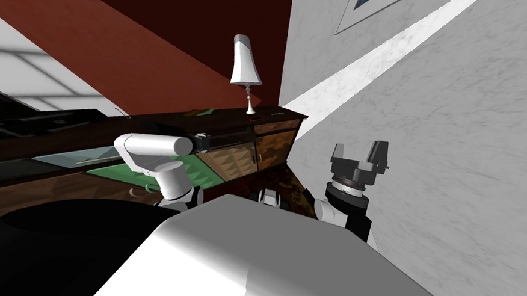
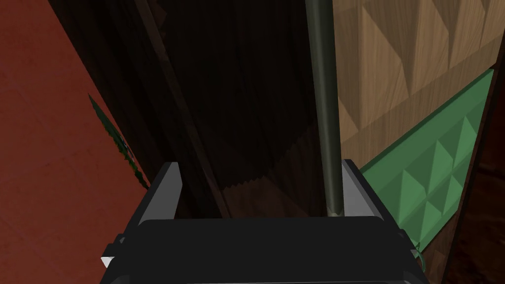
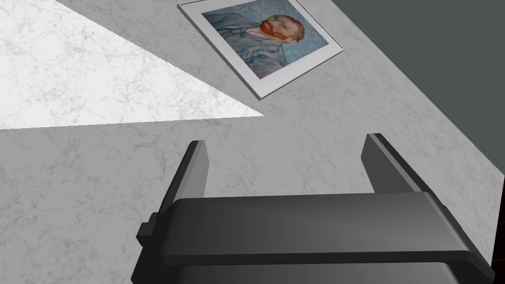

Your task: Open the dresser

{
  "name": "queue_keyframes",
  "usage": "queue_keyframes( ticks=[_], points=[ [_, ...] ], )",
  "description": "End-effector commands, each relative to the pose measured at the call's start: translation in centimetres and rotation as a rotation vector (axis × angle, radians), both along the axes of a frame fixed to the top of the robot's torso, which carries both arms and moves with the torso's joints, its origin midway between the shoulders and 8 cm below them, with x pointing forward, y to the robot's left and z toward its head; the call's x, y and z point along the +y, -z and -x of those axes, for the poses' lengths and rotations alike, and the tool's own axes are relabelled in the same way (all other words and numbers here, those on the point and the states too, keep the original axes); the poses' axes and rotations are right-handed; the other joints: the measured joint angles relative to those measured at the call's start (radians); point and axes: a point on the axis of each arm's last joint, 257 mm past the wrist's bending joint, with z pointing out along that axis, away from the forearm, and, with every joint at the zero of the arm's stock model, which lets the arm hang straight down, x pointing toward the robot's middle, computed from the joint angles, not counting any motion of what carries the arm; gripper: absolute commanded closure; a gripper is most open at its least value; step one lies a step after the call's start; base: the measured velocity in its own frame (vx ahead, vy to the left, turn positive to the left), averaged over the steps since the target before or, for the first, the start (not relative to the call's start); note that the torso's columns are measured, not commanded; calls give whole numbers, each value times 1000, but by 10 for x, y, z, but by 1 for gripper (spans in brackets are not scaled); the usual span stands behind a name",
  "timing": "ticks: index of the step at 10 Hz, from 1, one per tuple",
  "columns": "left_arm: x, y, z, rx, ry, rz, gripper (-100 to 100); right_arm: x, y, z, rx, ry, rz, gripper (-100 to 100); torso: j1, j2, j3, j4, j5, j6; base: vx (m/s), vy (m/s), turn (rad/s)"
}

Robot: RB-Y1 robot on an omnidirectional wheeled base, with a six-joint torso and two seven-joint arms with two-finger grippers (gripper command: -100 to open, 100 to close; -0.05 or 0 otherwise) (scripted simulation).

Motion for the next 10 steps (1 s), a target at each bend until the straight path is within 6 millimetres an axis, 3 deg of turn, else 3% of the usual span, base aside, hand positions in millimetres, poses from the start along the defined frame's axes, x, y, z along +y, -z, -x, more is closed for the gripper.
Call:
queue_keyframes(
  ticks=[1, 3, 4, 5, 10],
  points=[
    [-4, -20, 13, -15, -9, -15, -100, 0, 0, 0, 0, 0, 0, 0, -3, 1, 0, 1, -2, 0, 32, 25, -37],
    [-7, -28, 26, -6, -20, -16, -100, 0, 0, 0, 0, 0, 0, 0, -7, 5, 1, 5, -8, -2, 40, 23, -42],
    [-7, -12, 24, 25, -16, 10, -100, 0, 0, 0, 0, 0, 0, 0, -9, 7, 2, 6, -10, -2, 25, 16, -5],
    [-8, -8, 25, 37, -19, 18, 0, 0, 0, 0, 0, 0, 0, 0, -8, 7, 3, 4, -6, -1, 9, 6, 1],
    [-9, 9, 28, 77, -21, 50, 0, 0, 0, 0, 0, 0, 0, 0, 2, -4, -2, -3, 3, 1, 0, 0, 0]
  ],
)
